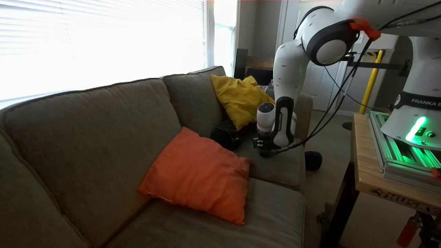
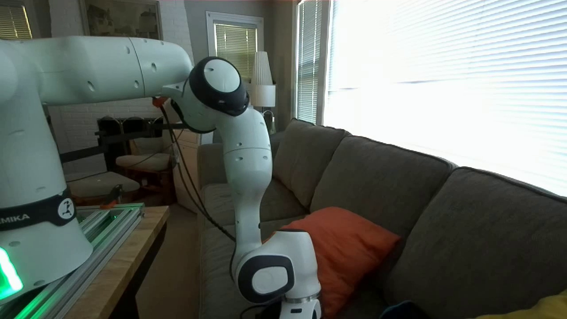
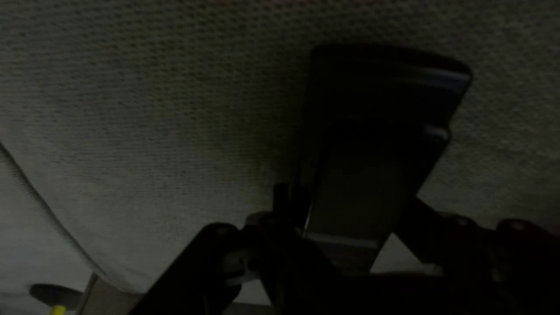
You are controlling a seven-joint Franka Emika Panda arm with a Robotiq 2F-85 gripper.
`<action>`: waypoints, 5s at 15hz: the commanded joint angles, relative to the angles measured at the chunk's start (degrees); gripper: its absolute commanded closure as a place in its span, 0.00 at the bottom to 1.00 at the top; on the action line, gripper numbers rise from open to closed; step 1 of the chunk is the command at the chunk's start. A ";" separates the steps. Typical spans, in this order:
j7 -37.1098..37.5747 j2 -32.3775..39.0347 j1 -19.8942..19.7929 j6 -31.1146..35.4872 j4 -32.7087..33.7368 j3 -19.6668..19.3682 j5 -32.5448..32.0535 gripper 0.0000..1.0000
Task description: Put the remote on the right armrest
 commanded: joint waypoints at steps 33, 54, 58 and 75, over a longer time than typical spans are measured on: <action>-14.66 -21.71 -5.67 6.50 -15.39 -22.16 8.06 0.67; -48.16 -38.31 -39.27 6.03 -5.04 9.73 8.42 0.67; -51.36 -37.81 -45.70 4.78 -0.88 14.20 7.71 0.67; -28.19 -27.42 -35.29 -12.95 15.21 -3.88 8.58 0.67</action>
